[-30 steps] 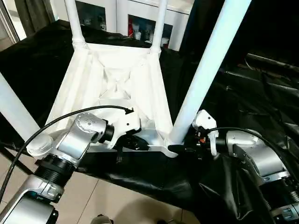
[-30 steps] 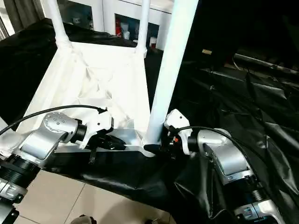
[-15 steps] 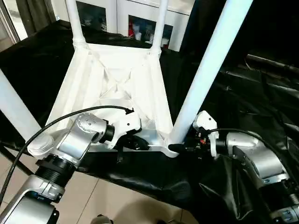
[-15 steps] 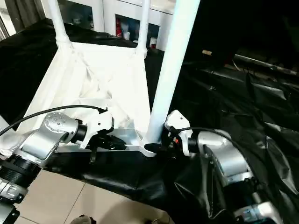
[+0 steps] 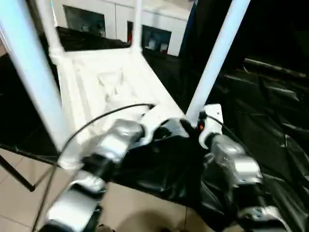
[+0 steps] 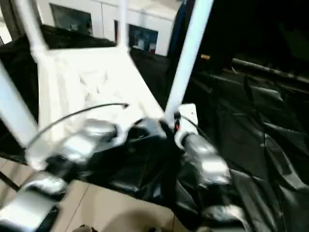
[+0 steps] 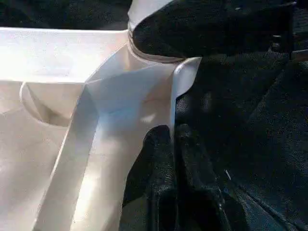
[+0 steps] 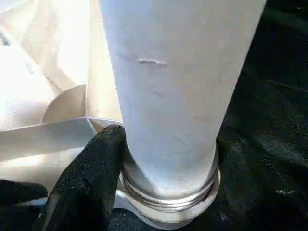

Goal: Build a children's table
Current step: Rotate leg to tighten

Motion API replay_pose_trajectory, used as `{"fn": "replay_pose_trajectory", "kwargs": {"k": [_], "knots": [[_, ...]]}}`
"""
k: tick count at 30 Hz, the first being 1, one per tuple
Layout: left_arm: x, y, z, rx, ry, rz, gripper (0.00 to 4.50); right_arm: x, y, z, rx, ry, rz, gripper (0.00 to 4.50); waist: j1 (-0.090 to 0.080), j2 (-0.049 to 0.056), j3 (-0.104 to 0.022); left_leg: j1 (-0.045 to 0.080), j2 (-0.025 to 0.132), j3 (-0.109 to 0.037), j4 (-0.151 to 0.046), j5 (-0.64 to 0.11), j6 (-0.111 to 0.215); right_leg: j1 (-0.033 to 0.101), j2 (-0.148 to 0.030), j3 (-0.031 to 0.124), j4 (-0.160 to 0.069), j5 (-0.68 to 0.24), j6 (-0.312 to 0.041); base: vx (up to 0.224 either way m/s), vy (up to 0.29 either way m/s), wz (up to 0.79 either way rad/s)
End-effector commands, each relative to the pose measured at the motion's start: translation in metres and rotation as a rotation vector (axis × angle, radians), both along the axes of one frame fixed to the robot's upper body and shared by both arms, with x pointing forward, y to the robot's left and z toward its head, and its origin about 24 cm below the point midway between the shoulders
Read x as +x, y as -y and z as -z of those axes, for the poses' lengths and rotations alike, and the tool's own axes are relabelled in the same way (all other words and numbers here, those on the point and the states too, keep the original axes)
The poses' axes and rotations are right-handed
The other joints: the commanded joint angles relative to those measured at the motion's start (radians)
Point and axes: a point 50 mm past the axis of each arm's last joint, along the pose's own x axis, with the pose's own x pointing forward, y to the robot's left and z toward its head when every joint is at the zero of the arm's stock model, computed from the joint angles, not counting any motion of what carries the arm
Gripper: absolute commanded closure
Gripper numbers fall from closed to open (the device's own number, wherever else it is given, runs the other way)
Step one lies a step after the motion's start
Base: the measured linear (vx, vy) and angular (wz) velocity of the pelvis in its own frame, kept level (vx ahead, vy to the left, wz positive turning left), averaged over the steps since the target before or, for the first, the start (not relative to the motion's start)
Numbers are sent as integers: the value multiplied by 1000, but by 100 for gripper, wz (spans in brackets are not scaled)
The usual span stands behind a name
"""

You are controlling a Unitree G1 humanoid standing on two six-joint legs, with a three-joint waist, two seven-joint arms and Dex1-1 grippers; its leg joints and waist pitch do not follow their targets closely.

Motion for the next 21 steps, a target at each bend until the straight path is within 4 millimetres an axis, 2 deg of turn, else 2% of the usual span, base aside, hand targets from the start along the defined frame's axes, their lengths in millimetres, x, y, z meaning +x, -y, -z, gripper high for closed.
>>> {"fn": "replay_pose_trajectory", "kwargs": {"k": [1,2,5,6,7,10,12,13,14,16,17,18,19,20,21], "knots": [[-10,25,12,36,-37,71,450,-7,-43,0,33,2,-185,131,-5,11,-43,16,12,-12,-79,-440,-17,16,-48,19,-95,-521,-63,0,0,0],[-9,20,12,44,-36,69,450,-6,-42,-4,63,15,-201,117,-5,10,-42,18,10,-10,-78,-442,-10,13,-48,21,-95,-518,-67,0,0,0],[-7,12,12,54,-41,83,450,-3,-35,-9,44,42,-220,96,-5,12,-41,14,12,-10,-80,-435,-3,15,-52,22,-95,-522,-74,0,0,0],[-7,12,12,54,-41,83,450,-3,-35,-9,44,42,-220,96,-5,8,-40,14,12,-9,-80,-435,-2,15,-52,21,-97,-528,-71,0,0,0],[-7,10,12,56,-41,86,450,-3,-33,-10,40,46,-226,80,-4,10,-41,13,12,-9,-80,-429,0,16,-53,23,-95,-523,-73,0,0,0],[-6,-7,9,59,-52,150,450,-4,-15,-20,-3,84,-377,69,1,11,-41,12,14,-10,-81,-411,9,25,-54,22,-93,-503,-75,0,0,0],[-8,-18,6,51,-70,209,450,-9,-3,-25,-41,101,-493,69,-1,10,-43,4,17,-8,-82,-378,18,28,-54,26,-85,-446,-97,0,0,0],[-9,-21,4,48,-75,235,450,-11,1,-27,-57,105,-533,69,3,13,-47,2,18,-5,-80,-339,26,33,-54,28,-77,-386,-114,0,0,0],[-15,-28,1,33,-94,317,450,-15,9,-30,-77,104,-603,69,4,9,-46,1,20,0,-77,-306,41,33,-52,31,-71,-322,-137,0,0,0],[-18,-32,1,29,-112,352,450,-17,13,-31,-83,97,-636,69,5,11,-46,2,22,2,-76,-301,51,32,-55,31,-69,-330,-156,29,-17,1],[-21,-35,-1,14,-115,399,450,-21,15,-32,-92,87,-678,69,9,14,-51,8,23,6,-71,-276,53,29,-55,32,-65,-295,-175,58,-35,2],[-23,-36,-1,8,-116,417,450,-22,16,-32,-96,83,-694,69,11,14,-52,8,23,8,-70,-254,55,31,-52,33,-61,-260,-184,67,-37,4],[-25,-39,-2,0,-128,435,450,-25,18,-32,-103,71,-732,69,19,17,-56,12,26,12,-66,-203,63,31,-52,33,-51,-172,-212,68,-23,4],[-26,-43,-3,1,-138,450,450,-29,21,-32,-111,61,-782,69,23,16,-55,8,25,14,-65,-162,71,35,-45,32,-40,-93,-233,68,-23,4],[-26,-44,-3,2,-139,452,450,-30,21,-32,-112,60,-786,69,25,16,-56,8,24,14,-63,-141,74,39,-44,31,-34,-60,-241,62,-2,1]]}}
